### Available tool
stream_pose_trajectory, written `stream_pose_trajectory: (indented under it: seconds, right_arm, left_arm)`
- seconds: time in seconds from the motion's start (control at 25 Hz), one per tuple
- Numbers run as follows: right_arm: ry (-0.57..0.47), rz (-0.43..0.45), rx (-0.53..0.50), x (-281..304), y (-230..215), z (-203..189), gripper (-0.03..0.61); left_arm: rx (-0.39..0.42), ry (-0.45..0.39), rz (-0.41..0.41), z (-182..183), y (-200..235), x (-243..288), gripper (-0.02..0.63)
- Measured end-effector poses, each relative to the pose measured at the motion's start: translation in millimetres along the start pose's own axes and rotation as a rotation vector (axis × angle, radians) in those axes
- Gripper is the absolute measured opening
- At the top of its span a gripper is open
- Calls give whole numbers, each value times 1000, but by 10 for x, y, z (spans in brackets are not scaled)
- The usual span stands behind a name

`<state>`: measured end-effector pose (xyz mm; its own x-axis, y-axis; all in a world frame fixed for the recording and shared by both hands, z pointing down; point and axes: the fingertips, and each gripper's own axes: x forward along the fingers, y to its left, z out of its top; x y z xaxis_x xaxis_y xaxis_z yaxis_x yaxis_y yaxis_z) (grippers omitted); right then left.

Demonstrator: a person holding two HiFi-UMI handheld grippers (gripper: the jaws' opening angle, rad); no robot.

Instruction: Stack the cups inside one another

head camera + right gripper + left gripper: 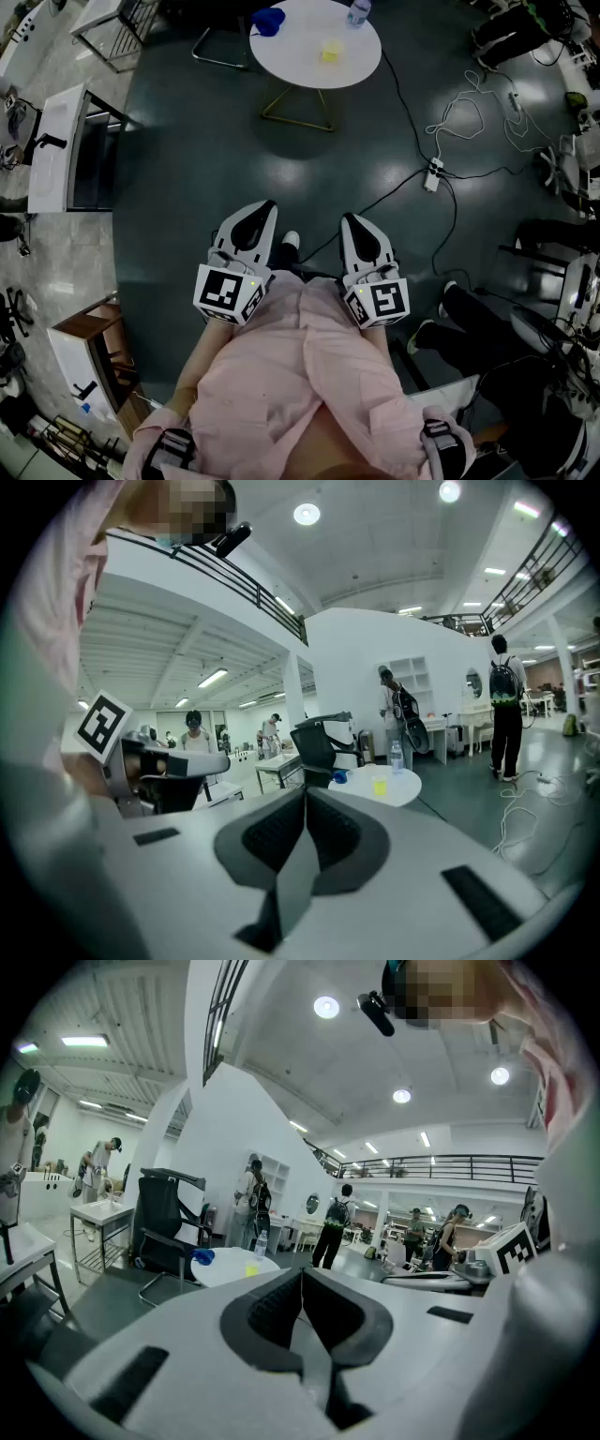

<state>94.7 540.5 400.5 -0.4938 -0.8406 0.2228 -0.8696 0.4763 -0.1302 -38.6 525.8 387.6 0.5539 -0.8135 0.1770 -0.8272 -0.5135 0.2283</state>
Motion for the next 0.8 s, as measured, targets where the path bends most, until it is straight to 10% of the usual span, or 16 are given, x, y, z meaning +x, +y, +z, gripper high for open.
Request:
stream_pose_trajectory:
  seconds: [0.8]
  right_arm:
    - [-3,7,-22,-141,218,13,32]
  left_arm:
    - [6,-49,-15,89,-55,-242,19]
